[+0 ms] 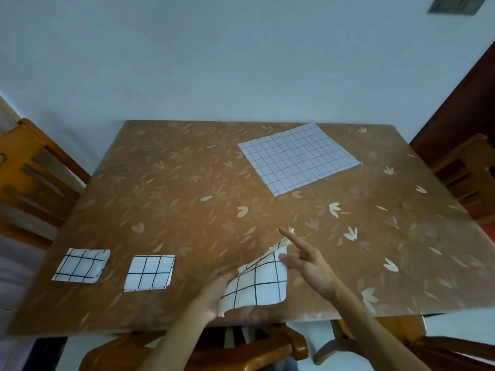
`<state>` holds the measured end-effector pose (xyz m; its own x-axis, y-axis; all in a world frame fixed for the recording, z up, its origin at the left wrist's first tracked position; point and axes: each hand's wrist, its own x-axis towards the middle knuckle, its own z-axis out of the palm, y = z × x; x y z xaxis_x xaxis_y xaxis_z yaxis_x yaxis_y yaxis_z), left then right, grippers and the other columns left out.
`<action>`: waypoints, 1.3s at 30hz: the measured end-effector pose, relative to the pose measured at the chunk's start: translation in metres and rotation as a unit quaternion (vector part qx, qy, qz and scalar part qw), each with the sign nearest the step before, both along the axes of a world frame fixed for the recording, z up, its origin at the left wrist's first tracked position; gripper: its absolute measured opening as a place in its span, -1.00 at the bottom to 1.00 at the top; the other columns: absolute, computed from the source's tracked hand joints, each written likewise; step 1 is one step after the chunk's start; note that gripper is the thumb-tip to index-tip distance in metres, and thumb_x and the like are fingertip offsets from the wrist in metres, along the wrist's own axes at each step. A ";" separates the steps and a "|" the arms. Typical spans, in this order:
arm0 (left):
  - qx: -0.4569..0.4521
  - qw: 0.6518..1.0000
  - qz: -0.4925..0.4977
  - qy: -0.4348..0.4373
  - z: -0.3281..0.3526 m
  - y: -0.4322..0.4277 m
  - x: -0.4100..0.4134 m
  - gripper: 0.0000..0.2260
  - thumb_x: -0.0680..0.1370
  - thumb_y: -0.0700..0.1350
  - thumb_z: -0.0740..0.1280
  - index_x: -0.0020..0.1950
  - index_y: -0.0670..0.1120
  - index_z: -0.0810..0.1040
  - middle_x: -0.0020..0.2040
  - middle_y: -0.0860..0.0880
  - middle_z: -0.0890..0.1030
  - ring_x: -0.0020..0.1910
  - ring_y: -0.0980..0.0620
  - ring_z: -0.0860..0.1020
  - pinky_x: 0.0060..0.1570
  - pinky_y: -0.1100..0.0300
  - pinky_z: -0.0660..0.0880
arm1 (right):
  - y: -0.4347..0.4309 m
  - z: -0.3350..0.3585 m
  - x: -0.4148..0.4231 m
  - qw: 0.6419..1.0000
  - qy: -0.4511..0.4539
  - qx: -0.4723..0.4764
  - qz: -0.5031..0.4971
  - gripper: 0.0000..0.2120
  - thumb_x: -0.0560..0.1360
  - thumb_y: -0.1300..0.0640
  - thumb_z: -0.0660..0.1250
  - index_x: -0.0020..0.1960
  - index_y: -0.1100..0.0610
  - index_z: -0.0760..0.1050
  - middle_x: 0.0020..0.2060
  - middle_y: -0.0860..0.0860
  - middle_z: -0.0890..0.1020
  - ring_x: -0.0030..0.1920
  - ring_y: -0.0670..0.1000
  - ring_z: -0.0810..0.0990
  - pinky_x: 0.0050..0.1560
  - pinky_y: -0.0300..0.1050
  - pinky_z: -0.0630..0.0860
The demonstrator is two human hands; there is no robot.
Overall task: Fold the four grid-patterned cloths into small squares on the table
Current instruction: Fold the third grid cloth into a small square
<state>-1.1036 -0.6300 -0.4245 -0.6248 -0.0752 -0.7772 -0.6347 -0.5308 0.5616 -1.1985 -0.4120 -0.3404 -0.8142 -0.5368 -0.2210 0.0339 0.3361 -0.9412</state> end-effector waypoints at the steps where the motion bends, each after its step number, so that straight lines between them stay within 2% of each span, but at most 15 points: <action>1: -0.024 0.999 0.020 0.015 0.001 0.000 0.000 -0.72 0.56 -0.14 0.40 0.27 -0.01 0.53 0.18 -0.14 0.62 -0.01 -0.12 0.66 -0.26 0.13 0.62 | 0.004 -0.001 -0.001 1.000 0.007 0.006 -0.001 -0.48 0.58 0.21 0.34 0.48 -0.08 0.35 -0.45 -0.09 0.25 -0.34 -0.10 0.35 0.10 -0.21 0.50; 4: -0.039 0.994 0.044 0.089 0.005 -0.008 0.000 -0.59 0.52 -0.24 0.44 0.32 0.06 0.52 0.30 -0.04 0.48 0.12 0.04 0.55 -0.04 0.14 0.60 | 0.013 -0.002 0.000 0.998 0.041 0.044 -0.008 -0.58 0.58 0.11 0.35 0.39 -0.19 0.43 -0.47 -0.09 0.31 -0.37 -0.09 0.36 -0.12 -0.22 0.43; 6: -0.069 0.989 0.040 0.124 0.013 -0.011 0.001 -0.57 0.50 -0.30 0.44 0.32 0.02 0.53 0.23 -0.02 0.53 0.11 0.04 0.58 -0.12 0.21 0.61 | 0.017 -0.004 0.001 0.997 0.047 0.064 -0.001 -0.61 0.57 0.08 0.37 0.35 -0.20 0.46 -0.48 -0.09 0.44 -0.38 -0.11 0.46 -0.19 -0.18 0.47; 9: -0.118 0.978 0.017 0.170 0.020 -0.018 0.002 -0.59 0.49 -0.33 0.44 0.29 -0.03 0.56 0.24 -0.05 0.60 0.11 0.01 0.64 -0.08 0.18 0.62 | 0.018 -0.006 0.002 0.992 0.043 0.114 0.019 -0.61 0.56 0.09 0.38 0.35 -0.10 0.44 -0.41 -0.22 0.64 -0.32 -0.24 0.61 -0.17 -0.32 0.55; 12: -0.186 0.963 -0.018 0.194 0.024 -0.027 0.004 -0.64 0.47 -0.33 0.46 0.20 0.00 0.63 0.25 0.02 0.61 0.14 0.05 0.64 0.01 0.13 0.61 | 0.020 -0.009 0.003 0.986 0.059 0.156 0.024 -0.55 0.51 0.00 0.42 0.38 -0.06 0.45 -0.26 -0.15 0.70 -0.17 -0.20 0.68 -0.04 -0.28 0.58; 14: -0.232 0.951 -0.029 0.202 0.028 -0.031 0.004 -0.67 0.46 -0.34 0.47 0.13 0.00 0.66 0.13 0.01 0.69 0.13 0.00 0.64 0.01 0.16 0.59 | 0.022 -0.010 0.002 0.984 0.070 0.163 0.019 -0.63 0.50 -0.09 0.41 0.28 -0.09 0.51 -0.21 -0.19 0.69 -0.12 -0.23 0.67 -0.08 -0.33 0.53; 16: -0.253 0.943 -0.027 0.215 0.034 -0.032 0.004 -0.69 0.44 -0.36 0.47 0.10 -0.04 0.66 0.05 0.02 0.72 0.11 -0.01 0.65 -0.04 0.23 0.58 | 0.023 -0.010 0.003 0.986 0.072 0.149 0.000 -0.77 0.53 -0.14 0.35 0.15 -0.12 0.58 -0.19 -0.18 0.69 -0.11 -0.21 0.65 -0.10 -0.25 0.55; 18: -0.259 0.939 -0.033 0.226 0.037 -0.035 0.004 -0.69 0.43 -0.34 0.49 0.10 -0.04 0.66 0.06 0.03 0.71 0.11 0.04 0.65 -0.01 0.23 0.57 | 0.023 -0.011 0.003 0.991 0.054 0.115 -0.028 -0.86 0.56 -0.06 0.33 0.07 -0.11 0.61 -0.11 -0.13 0.71 -0.08 -0.13 0.66 -0.10 -0.14 0.60; 20: -0.265 0.936 -0.042 0.228 0.040 -0.036 0.004 -0.67 0.43 -0.32 0.50 0.12 -0.01 0.66 0.09 0.05 0.70 0.13 0.08 0.64 0.08 0.16 0.57 | 0.022 -0.009 0.005 0.994 0.041 0.088 -0.052 -0.89 0.56 0.05 0.35 0.05 -0.10 0.62 -0.08 -0.09 0.71 -0.06 -0.08 0.68 -0.14 -0.18 0.60; 22: -0.263 0.937 -0.046 0.226 0.043 -0.036 0.003 -0.65 0.44 -0.33 0.49 0.13 0.02 0.66 0.10 0.06 0.70 0.14 0.10 0.63 0.13 0.11 0.57 | 0.020 -0.005 0.007 0.996 0.024 0.049 -0.074 -0.82 0.56 0.13 0.37 0.12 -0.08 0.59 -0.08 -0.06 0.72 -0.04 -0.04 0.69 -0.14 -0.23 0.58; 24: -0.255 0.939 -0.049 0.226 0.047 -0.034 0.003 -0.63 0.45 -0.35 0.47 0.17 0.02 0.64 0.10 0.07 0.70 0.14 0.09 0.63 0.09 0.14 0.59 | 0.017 0.001 0.009 0.995 0.003 0.001 -0.101 -0.72 0.56 0.14 0.37 0.24 -0.08 0.50 -0.13 -0.02 0.74 -0.05 -0.05 0.70 -0.03 -0.20 0.58; 27: -0.231 0.942 -0.058 0.236 0.052 -0.033 0.003 -0.60 0.47 -0.37 0.44 0.23 -0.01 0.59 0.14 0.00 0.69 0.14 -0.01 0.65 0.10 0.02 0.58 | 0.015 0.003 0.008 0.991 -0.031 -0.019 -0.132 -0.57 0.55 0.11 0.39 0.38 -0.03 0.38 -0.22 0.01 0.73 -0.07 -0.04 0.71 0.16 0.02 0.57; 30: -0.212 0.948 -0.050 0.231 0.058 -0.032 0.003 -0.62 0.50 -0.34 0.42 0.25 0.00 0.58 0.14 -0.01 0.69 0.12 -0.04 0.65 0.12 -0.09 0.59 | 0.014 0.002 0.006 0.989 -0.046 -0.033 -0.136 -0.44 0.54 0.23 0.40 0.48 0.04 0.30 -0.26 0.00 0.71 -0.09 0.00 0.71 0.27 0.11 0.51; 35: -0.198 0.951 -0.031 0.235 0.067 -0.031 0.003 -0.59 0.51 -0.33 0.41 0.28 0.03 0.56 0.16 -0.02 0.68 0.12 -0.05 0.66 0.09 -0.08 0.61 | 0.012 0.007 0.007 0.980 -0.083 -0.109 -0.147 -0.28 0.55 0.36 0.32 0.56 -0.06 0.10 0.01 0.11 0.73 0.07 0.14 0.69 0.28 0.19 0.49; 39: -0.168 0.956 0.009 0.238 0.074 -0.031 0.001 -0.47 0.49 -0.36 0.40 0.35 0.10 0.48 0.13 -0.05 0.69 0.12 -0.08 0.66 0.08 -0.15 0.59 | 0.010 0.009 0.004 0.971 -0.122 -0.150 -0.141 -0.30 0.54 0.40 0.29 0.53 -0.09 0.18 0.04 0.21 0.70 0.08 0.25 0.67 0.26 0.27 0.49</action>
<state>-1.1025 -0.6608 -0.3501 -0.8986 -0.2841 -0.3343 -0.2567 -0.2774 0.9258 -1.1942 -0.4023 -0.3317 -0.8810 -0.3699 -0.2949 0.3198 -0.0062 -0.9475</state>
